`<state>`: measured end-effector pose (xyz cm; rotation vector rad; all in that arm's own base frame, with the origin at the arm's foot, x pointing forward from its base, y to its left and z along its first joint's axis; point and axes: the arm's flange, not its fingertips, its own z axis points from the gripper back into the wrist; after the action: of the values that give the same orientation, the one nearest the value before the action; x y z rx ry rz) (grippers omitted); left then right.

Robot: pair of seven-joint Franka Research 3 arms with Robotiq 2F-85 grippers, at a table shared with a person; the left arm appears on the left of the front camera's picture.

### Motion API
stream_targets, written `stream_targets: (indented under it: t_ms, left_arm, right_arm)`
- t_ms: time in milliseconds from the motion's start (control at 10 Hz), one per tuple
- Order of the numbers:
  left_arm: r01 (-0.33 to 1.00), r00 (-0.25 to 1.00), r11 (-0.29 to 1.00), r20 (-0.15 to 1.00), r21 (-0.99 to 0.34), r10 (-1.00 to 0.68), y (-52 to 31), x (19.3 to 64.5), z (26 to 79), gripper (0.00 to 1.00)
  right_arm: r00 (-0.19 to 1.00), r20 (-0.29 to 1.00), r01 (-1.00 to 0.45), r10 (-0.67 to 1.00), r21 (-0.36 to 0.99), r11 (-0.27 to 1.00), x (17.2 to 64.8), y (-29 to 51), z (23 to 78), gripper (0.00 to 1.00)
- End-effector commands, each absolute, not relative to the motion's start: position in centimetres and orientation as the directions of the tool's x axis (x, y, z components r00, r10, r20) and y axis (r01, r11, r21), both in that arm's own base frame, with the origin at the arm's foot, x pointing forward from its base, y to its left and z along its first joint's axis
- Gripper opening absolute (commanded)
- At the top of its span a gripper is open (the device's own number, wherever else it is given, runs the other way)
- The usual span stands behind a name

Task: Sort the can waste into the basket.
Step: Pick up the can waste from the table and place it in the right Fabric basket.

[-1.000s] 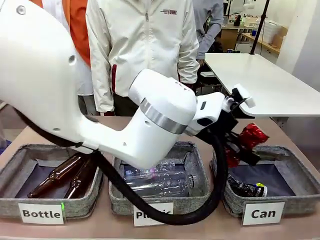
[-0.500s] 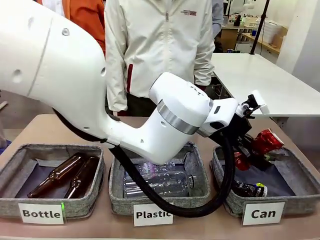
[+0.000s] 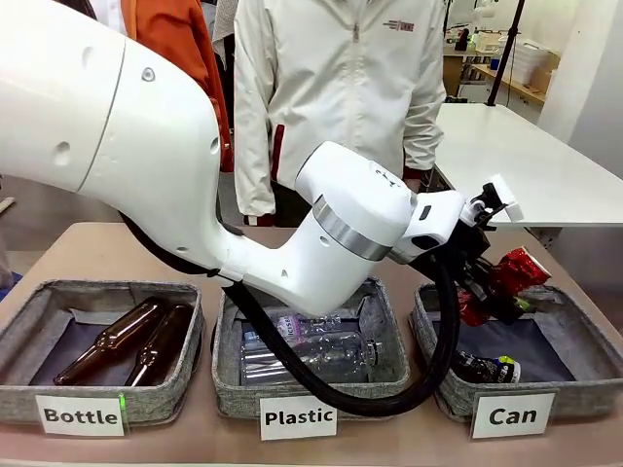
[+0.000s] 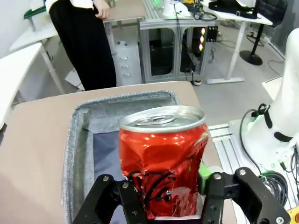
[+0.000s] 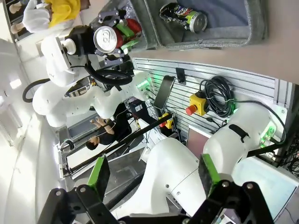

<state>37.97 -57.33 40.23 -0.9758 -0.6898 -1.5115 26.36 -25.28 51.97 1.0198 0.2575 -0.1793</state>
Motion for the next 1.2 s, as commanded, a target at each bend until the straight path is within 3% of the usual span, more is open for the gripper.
stream_targets:
  t_ms: [0, 100, 200, 1100]
  left_arm:
    - [0.987, -0.038, -0.158, 0.879, -0.043, -0.475, -57.6, 37.6, 40.0, 1.0]
    - [0.985, -0.035, -0.167, 0.881, -0.05, -0.471, -57.5, 37.4, 40.0, 0.63]
    - [0.982, -0.029, -0.177, 0.884, -0.061, -0.466, -57.3, 37.4, 40.3, 1.0]
    - [0.975, 0.065, -0.163, 0.896, -0.15, -0.439, -55.2, 39.0, 42.5, 1.0]
  right_arm:
    - [0.954, -0.298, 0.279, -0.043, 0.821, 0.498, 26.5, -25.0, 52.5, 1.0]
    - [0.954, -0.298, 0.279, -0.043, 0.821, 0.498, 26.5, -25.0, 52.5, 1.0]
    - [0.954, -0.298, 0.279, -0.043, 0.821, 0.498, 26.5, -25.0, 52.5, 1.0]
    - [0.954, -0.298, 0.279, -0.043, 0.821, 0.498, 26.5, -25.0, 52.5, 1.0]
